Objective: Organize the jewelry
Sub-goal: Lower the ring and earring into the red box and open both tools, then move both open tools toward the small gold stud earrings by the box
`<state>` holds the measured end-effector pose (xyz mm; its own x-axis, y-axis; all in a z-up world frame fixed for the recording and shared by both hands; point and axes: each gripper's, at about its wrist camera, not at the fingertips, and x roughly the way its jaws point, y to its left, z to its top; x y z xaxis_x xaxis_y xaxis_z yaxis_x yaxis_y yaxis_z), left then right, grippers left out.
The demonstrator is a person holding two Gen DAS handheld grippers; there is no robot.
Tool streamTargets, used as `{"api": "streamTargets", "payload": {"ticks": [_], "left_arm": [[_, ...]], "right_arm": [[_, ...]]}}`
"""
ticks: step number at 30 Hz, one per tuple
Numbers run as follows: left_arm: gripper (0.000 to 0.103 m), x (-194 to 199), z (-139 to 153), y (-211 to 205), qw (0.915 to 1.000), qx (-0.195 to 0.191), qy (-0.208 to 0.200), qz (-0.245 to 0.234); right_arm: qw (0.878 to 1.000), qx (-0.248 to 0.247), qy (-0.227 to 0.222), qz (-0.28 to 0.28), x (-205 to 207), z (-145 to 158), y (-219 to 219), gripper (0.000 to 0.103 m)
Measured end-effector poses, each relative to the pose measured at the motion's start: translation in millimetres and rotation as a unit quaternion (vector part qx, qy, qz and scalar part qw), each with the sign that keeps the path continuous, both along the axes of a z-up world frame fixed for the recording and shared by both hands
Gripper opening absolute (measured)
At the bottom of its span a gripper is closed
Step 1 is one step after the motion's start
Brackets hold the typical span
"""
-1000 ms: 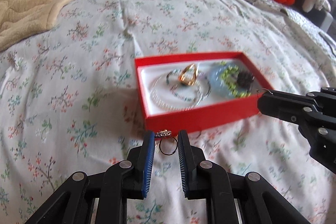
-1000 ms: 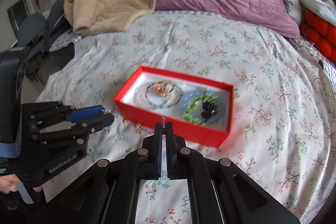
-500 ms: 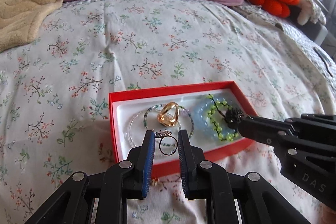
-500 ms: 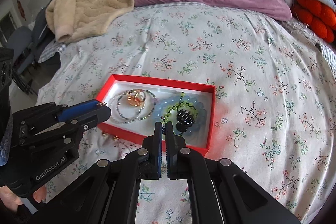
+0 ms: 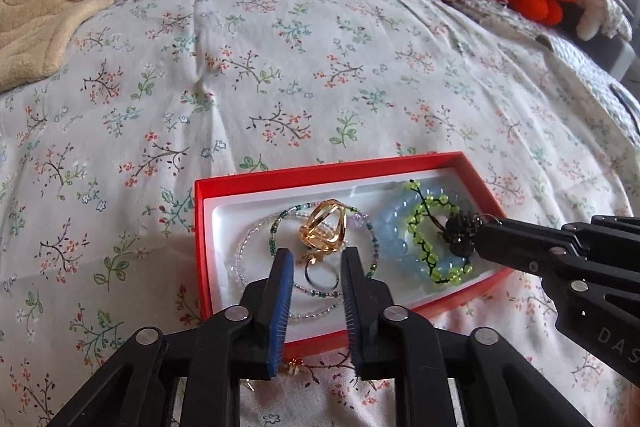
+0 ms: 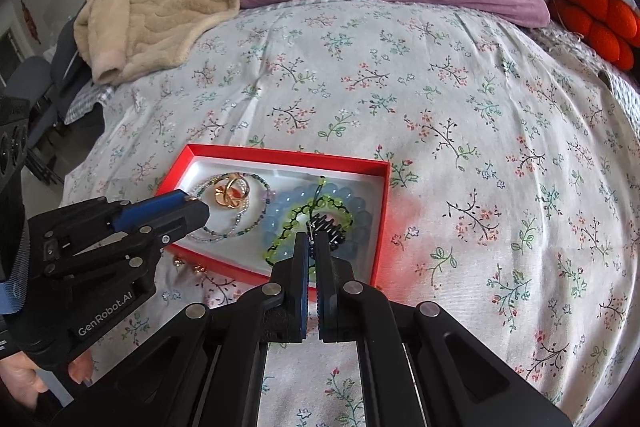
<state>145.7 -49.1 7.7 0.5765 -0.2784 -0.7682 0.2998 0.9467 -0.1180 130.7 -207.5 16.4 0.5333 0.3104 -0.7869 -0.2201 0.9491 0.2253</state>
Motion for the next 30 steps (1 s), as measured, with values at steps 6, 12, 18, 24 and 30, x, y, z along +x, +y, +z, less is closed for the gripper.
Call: {"api": "streamTargets", "payload": {"ticks": [6, 12, 18, 24, 30], "left_arm": [[0.039, -4.1, 4.3, 2.3, 0.9998, 0.014, -0.010, -0.001], [0.052, -10.4, 9.5, 7.3, 0.9996, 0.025, -0.016, -0.002], [0.068, -17.8, 16.9, 12.3, 0.9992, 0.032, -0.024, 0.000], [0.073, -25.1, 19.9, 20.9, 0.9990, 0.040, -0.015, 0.011], [0.084, -35.2, 20.2, 34.8, 0.9987, 0.043, 0.006, 0.027]], "right_arm": [[1.000, 0.002, 0.002, -0.002, 1.1, -0.9, -2.2, 0.003], [1.000, 0.007, -0.003, 0.000, 0.6, 2.7, -0.9, 0.005], [1.000, 0.014, 0.007, 0.007, -1.3, 7.3, -0.1, 0.036], [1.000, 0.011, -0.009, 0.012, -12.2, 19.2, -2.0, 0.050], [1.000, -0.004, 0.006, -0.001, -24.1, 24.1, -10.0, 0.062]]}}
